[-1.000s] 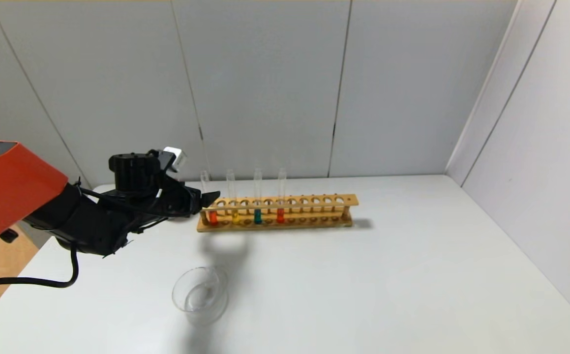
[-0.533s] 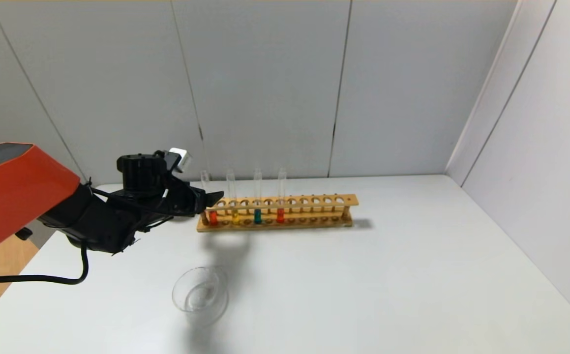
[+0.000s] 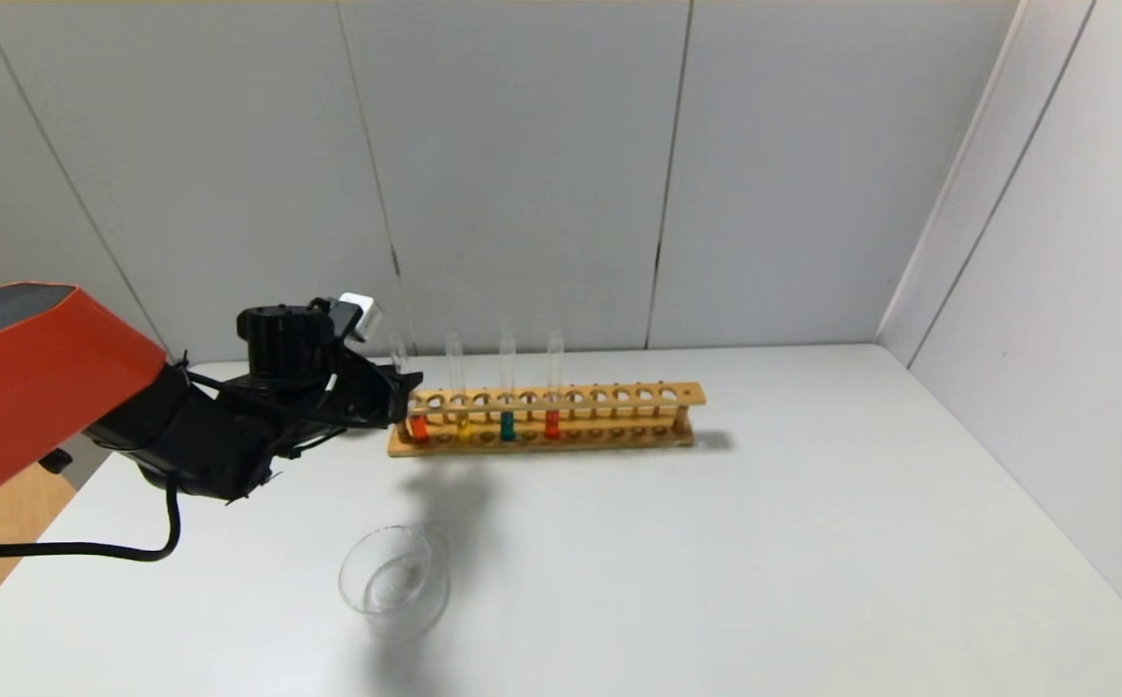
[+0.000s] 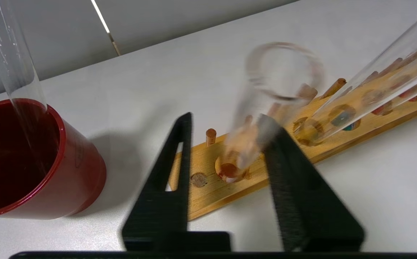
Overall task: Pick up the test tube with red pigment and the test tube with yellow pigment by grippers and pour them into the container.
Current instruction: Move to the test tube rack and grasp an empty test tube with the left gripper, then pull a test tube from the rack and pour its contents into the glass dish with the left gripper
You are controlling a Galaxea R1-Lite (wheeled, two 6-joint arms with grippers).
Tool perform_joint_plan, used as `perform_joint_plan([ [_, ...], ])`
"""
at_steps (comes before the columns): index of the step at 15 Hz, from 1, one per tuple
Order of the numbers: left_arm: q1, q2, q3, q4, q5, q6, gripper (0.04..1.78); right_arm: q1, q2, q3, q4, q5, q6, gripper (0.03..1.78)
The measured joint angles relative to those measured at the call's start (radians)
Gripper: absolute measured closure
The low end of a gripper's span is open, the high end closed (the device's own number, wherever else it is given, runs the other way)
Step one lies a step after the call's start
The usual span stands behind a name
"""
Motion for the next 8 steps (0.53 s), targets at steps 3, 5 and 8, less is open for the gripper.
perform_joint_plan([
  [3,-0.004,-0.001,0.001,-0.004,0.0,0.0,1.52,0.0,0.0,0.0,0.0,0.0,0.0,0.06],
  [5,-0.004,-0.007,-0.002,-0.005,0.0,0.001,1.52,0.0,0.0,0.0,0.0,0.0,0.0,0.06],
  [8,-0.007,-0.03,-0.045,0.007,0.003,0.002,1.52,0.0,0.0,0.0,0.0,0.0,0.0,0.06],
])
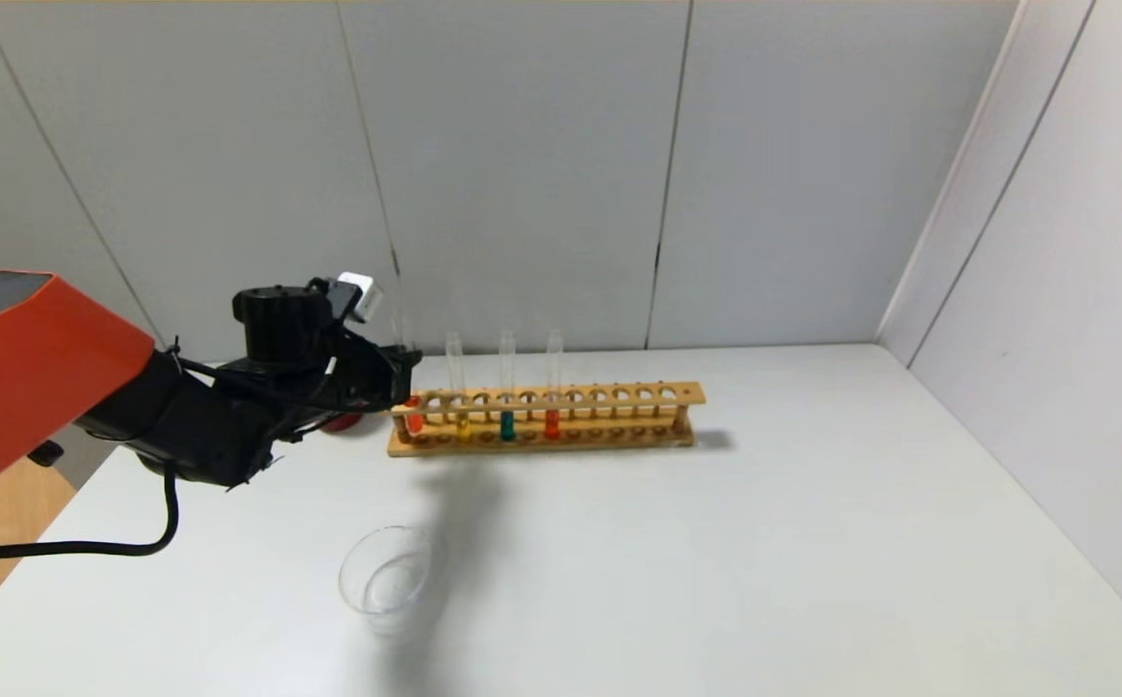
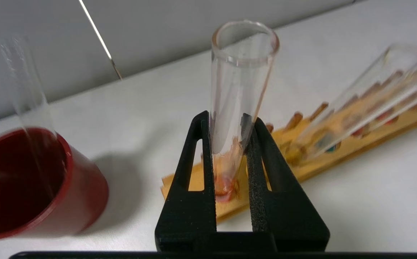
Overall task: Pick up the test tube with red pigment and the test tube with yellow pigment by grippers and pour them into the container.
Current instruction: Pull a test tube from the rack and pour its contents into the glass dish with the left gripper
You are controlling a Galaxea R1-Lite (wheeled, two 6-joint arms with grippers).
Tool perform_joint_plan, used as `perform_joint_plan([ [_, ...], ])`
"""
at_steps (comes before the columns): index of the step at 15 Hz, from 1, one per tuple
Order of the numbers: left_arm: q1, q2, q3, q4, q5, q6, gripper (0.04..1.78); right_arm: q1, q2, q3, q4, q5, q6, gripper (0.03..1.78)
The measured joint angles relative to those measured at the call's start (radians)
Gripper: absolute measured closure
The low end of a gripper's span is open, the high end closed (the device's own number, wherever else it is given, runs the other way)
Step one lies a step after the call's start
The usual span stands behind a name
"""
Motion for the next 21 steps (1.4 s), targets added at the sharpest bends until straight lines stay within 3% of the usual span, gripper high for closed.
perform_joint_plan([
  [4,0.005,-0.084,-0.068,0.108,0.005,0.024,1.52,0.0,0.0,0.0,0.0,0.0,0.0,0.06],
  [8,0.021,-0.202,-0.078,0.231,0.002,0.137,1.52,0.0,0.0,0.0,0.0,0.0,-0.001,0.06],
  [19,0.036,-0.545,0.051,0.487,0.003,0.151,1.52,0.0,0.0,0.0,0.0,0.0,0.0,0.06],
  [21,0.053,-0.569,0.061,0.525,0.004,0.207,1.52,0.0,0.0,0.0,0.0,0.0,0.0,0.06],
])
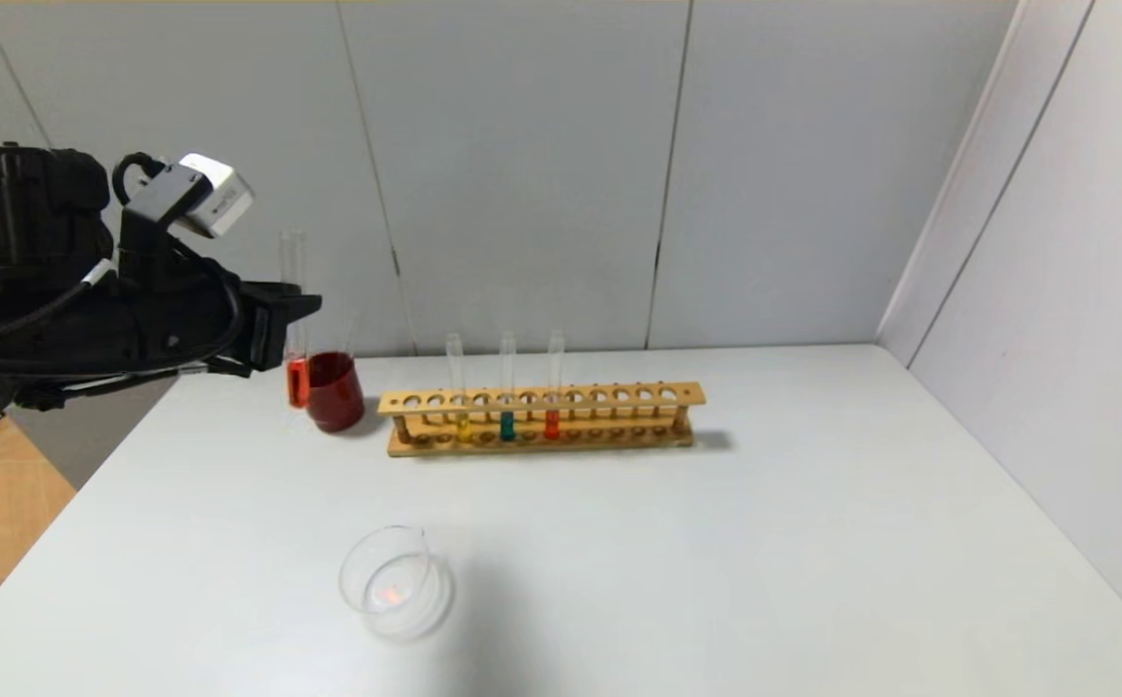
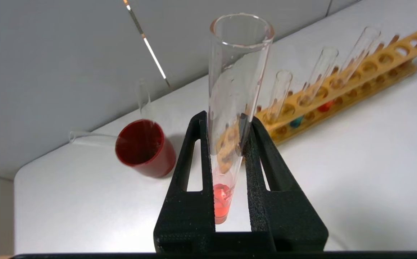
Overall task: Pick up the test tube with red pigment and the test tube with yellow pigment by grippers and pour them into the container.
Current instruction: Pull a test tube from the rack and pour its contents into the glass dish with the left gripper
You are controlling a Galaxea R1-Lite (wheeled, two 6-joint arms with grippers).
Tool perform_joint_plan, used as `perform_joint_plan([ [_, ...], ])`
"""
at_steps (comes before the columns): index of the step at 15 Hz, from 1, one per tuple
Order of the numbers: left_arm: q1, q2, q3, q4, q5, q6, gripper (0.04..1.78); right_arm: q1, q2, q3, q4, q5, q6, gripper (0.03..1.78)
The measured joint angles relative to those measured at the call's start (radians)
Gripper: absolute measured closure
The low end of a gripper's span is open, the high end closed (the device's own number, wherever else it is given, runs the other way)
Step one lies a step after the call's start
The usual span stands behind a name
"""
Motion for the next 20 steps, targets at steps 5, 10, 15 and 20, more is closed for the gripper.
perform_joint_plan([
  [5,0.089,-0.03,0.033,0.099,-0.007,0.3,1.52,0.0,0.0,0.0,0.0,0.0,0.0,0.06],
  [10,0.095,-0.071,0.042,0.156,-0.027,0.364,1.52,0.0,0.0,0.0,0.0,0.0,0.0,0.06],
  [15,0.094,-0.174,0.053,0.279,-0.087,0.367,1.52,0.0,0.0,0.0,0.0,0.0,0.0,0.06],
  [20,0.157,-0.201,0.065,0.295,-0.085,0.562,1.52,0.0,0.0,0.0,0.0,0.0,0.0,0.06],
])
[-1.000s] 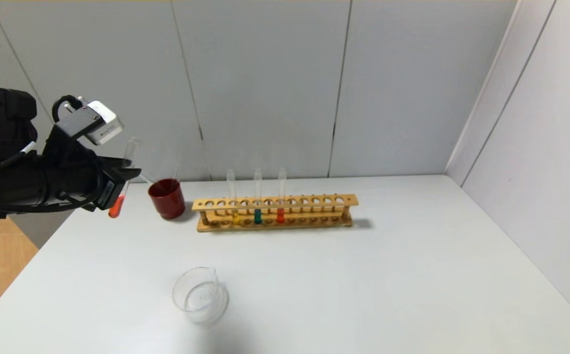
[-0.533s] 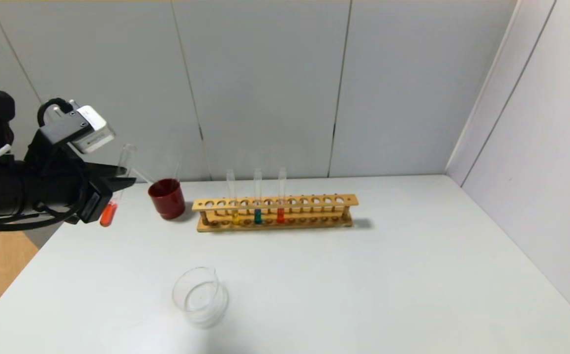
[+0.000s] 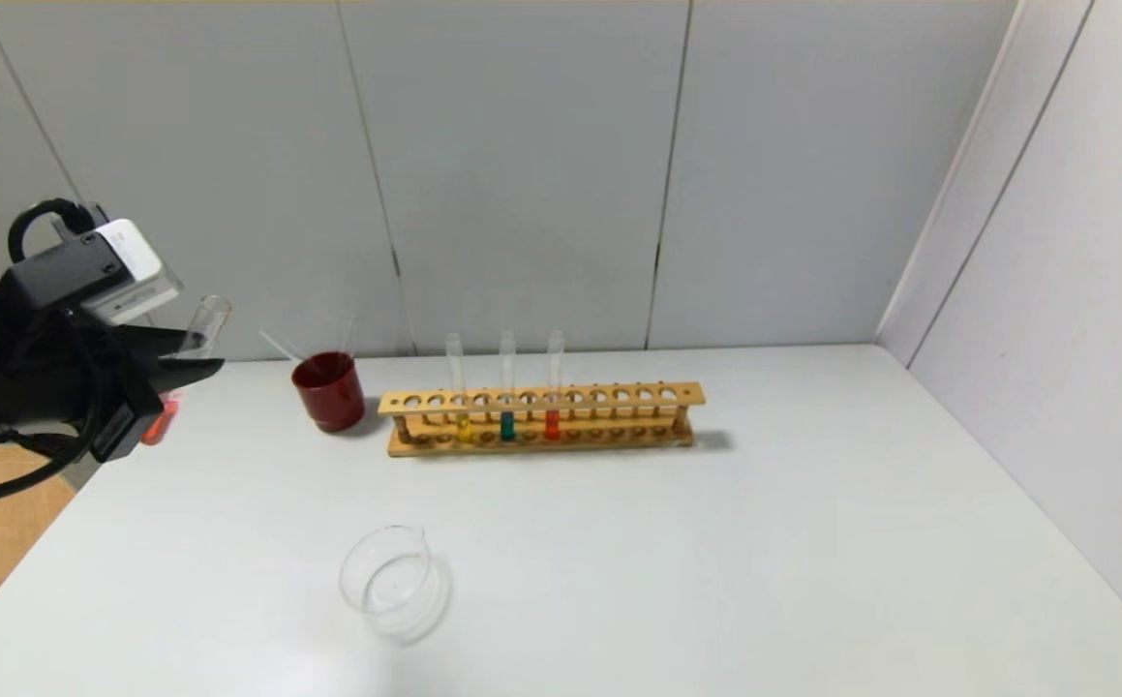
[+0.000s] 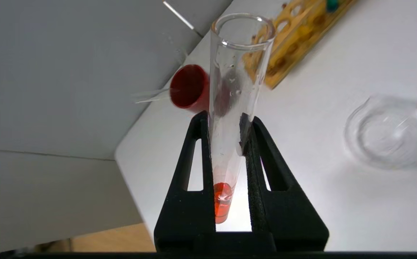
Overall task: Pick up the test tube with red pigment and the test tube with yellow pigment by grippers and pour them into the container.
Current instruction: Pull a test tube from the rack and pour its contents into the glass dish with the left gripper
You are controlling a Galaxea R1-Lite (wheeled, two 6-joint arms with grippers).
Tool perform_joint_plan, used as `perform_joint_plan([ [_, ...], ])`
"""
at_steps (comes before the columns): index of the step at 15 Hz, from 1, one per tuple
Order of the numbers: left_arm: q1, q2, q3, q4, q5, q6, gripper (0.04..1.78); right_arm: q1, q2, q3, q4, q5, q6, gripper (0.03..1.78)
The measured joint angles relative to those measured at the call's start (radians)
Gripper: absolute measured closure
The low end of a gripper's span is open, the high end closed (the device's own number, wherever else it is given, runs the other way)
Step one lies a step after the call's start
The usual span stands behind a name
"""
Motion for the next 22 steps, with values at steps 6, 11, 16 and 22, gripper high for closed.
perform_joint_plan([
  [6,0.027,-0.003,0.002,0.108,-0.011,0.326,1.52,0.0,0.0,0.0,0.0,0.0,0.0,0.06],
  [11,0.007,-0.014,0.03,0.134,-0.001,0.422,1.52,0.0,0.0,0.0,0.0,0.0,0.0,0.06],
  [16,0.005,-0.008,0.035,0.138,0.008,0.487,1.52,0.0,0.0,0.0,0.0,0.0,0.0,0.06],
  [22,0.003,-0.004,0.047,0.138,0.004,0.574,1.52,0.0,0.0,0.0,0.0,0.0,0.0,0.06],
])
